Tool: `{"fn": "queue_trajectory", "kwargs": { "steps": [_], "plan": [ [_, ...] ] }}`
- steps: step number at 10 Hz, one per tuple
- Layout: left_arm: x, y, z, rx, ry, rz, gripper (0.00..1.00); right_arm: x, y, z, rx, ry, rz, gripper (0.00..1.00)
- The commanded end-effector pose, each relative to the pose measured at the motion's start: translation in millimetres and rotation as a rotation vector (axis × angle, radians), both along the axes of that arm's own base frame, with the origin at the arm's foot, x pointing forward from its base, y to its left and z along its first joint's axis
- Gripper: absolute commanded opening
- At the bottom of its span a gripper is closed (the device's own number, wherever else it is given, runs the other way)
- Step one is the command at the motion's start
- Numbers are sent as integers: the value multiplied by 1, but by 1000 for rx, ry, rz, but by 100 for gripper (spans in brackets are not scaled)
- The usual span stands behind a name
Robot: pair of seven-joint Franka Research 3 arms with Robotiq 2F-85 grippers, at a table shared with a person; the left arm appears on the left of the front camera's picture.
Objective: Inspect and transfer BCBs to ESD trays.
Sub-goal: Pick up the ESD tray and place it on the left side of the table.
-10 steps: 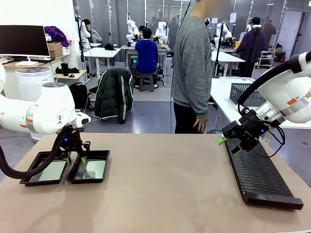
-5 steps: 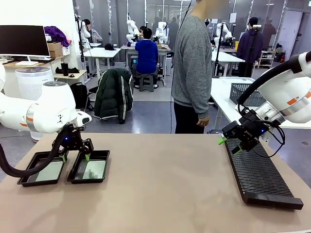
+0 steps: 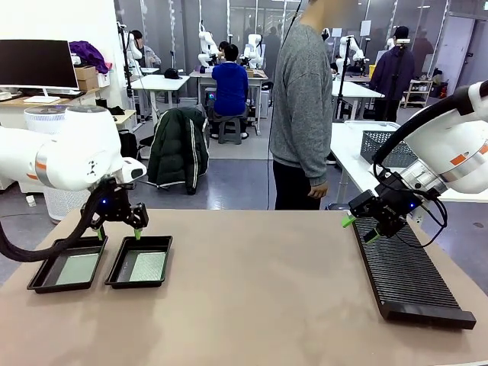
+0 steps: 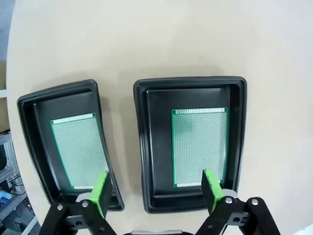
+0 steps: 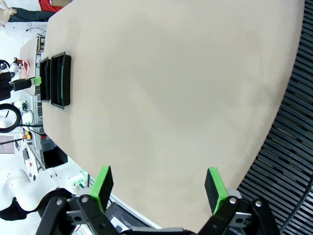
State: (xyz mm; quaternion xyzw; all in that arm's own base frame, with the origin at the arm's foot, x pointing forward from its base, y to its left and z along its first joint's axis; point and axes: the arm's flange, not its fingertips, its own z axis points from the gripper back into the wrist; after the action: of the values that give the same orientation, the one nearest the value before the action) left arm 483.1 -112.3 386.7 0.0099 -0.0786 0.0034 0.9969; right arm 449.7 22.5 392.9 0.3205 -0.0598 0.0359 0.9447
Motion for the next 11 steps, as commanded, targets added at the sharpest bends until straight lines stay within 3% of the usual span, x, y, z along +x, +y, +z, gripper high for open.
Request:
{"fn": "queue_trajectory", "kwargs": {
  "steps": [1,5,11],
  "plan": [
    [-8,-6,18,25,3,-2,97,0,1,0,-3,4,-11,100],
    [-17,-9,62,53,1,-18,97,0,1,0,-3,4,-11,100],
    [-17,-10,67,34,-6,-20,97,0,1,0,-3,4,-11,100]
  ]
}}
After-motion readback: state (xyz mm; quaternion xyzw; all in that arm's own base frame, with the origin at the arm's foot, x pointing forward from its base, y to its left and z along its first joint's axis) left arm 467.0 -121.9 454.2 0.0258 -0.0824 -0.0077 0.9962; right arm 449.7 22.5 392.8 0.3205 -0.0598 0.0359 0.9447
